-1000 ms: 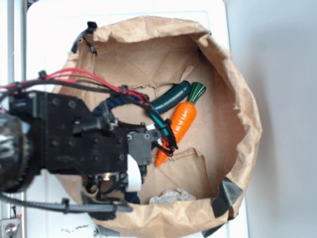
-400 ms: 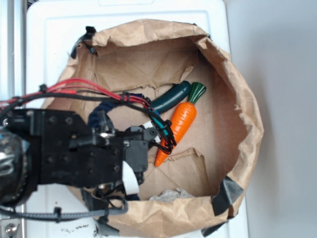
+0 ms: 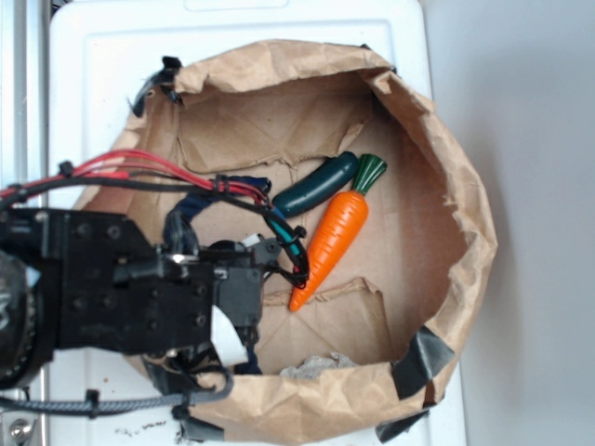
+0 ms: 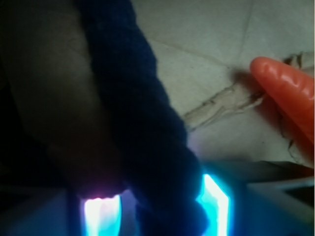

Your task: Grab the blue rope.

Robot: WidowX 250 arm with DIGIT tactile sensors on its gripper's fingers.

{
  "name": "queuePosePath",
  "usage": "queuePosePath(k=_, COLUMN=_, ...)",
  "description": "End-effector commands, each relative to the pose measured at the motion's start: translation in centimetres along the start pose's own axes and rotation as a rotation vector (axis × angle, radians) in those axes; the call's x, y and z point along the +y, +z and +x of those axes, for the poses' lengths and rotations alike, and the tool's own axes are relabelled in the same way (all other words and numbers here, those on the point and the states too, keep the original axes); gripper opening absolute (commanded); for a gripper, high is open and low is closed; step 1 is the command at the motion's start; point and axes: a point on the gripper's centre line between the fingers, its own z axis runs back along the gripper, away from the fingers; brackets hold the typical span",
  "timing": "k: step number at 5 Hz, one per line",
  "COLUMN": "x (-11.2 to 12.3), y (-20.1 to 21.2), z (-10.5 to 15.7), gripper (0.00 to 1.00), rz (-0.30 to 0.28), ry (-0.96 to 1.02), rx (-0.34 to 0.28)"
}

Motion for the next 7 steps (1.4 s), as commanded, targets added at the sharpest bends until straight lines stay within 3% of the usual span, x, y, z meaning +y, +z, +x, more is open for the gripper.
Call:
queuePosePath(k=1, x=1.7, y=2.1, z=0.6, gripper=0.00, rz=0.032, ry=0.053, rx=-0.084)
queuePosePath(k=2, x=5.5, y=5.0, z=0.1, gripper=0.00, rz=0.038, ry=0.206, rx=-0.126)
queuePosePath(k=3, x=11.7, y=9.5, z=-1.5, gripper=0.00, rz=0.071, ry=0.435, rx=-0.159)
queuePosePath(k=4, x=13.5, y=12.2, z=-2.2, gripper=0.00, rz=0.100, ry=0.663, rx=-0.143)
queuePosePath(k=6, x=11.6, y=16.1, z=-2.9, gripper=0.00, rz=0.224, ry=1.006, rx=-0.159)
queuePosePath(k=7, x=10.0, y=16.6, z=-3.1, gripper=0.00, rz=0.227, ry=1.045, rx=-0.154)
